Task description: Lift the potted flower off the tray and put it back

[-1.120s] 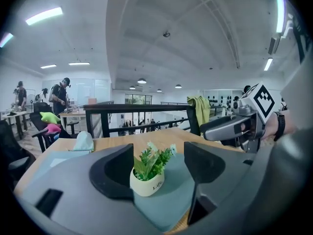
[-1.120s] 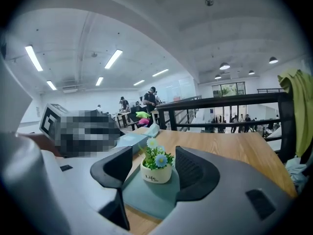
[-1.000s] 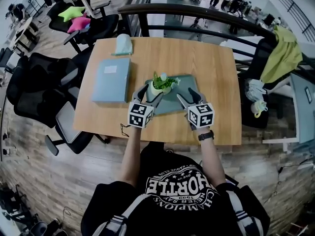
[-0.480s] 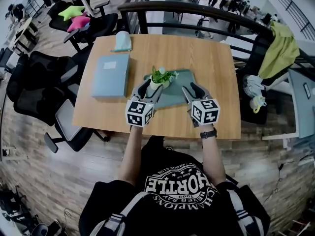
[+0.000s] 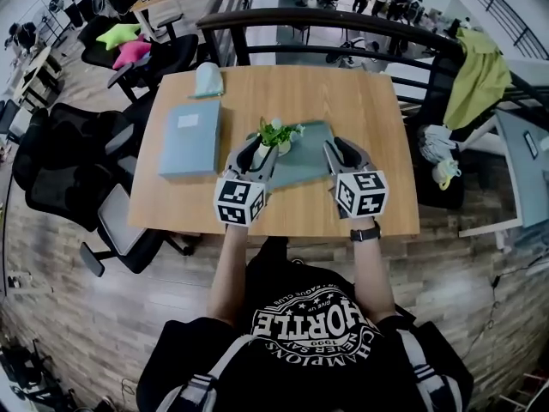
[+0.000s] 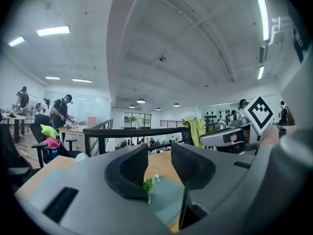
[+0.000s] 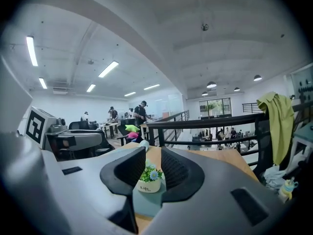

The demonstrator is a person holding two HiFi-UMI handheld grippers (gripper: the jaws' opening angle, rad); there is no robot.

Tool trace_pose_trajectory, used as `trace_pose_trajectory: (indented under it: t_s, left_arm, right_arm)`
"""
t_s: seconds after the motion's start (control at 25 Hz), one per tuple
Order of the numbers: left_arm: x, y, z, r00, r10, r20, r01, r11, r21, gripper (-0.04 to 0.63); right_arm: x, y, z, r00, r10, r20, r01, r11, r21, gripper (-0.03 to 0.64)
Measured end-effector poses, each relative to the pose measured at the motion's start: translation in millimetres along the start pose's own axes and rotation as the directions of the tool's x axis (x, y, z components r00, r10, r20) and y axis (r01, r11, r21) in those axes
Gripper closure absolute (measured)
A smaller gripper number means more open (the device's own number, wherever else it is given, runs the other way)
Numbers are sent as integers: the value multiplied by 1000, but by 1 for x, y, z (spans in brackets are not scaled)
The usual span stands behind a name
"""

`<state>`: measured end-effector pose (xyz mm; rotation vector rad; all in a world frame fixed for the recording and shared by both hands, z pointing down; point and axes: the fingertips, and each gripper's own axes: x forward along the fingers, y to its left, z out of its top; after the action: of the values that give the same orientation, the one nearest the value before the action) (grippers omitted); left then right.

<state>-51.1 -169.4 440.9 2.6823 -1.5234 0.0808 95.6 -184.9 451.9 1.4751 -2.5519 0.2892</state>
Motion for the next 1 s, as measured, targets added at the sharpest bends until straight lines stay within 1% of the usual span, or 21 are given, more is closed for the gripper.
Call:
trace_pose_trajectory:
  t_s: [0.16, 0.4, 0.64, 0.88, 1.0]
  left_arm:
    - [-5, -8, 6, 1000, -4, 14, 4, 1000, 11, 450]
    - [-15, -13, 19, 999, 15, 33, -16, 999, 29, 489]
    - [-27, -9, 29, 996, 64, 62, -66, 997, 29, 542]
    - [-22, -13, 29, 996, 81, 44, -82, 997, 16, 559]
    - [-18, -20, 30, 996, 81, 33, -82, 996, 39, 566]
  right_arm:
    - [-13, -1, 6, 1000, -24, 16, 24, 1000, -9, 511]
    - [-33, -4, 20, 997, -68, 40, 69, 997, -20, 547]
    - [-45, -3, 28, 996, -75, 55, 75, 997, 2, 579]
    - [-52, -7, 29, 994, -91, 63, 91, 996, 10, 595]
    - [-56, -9, 29, 992, -106, 70, 105, 994, 6, 595]
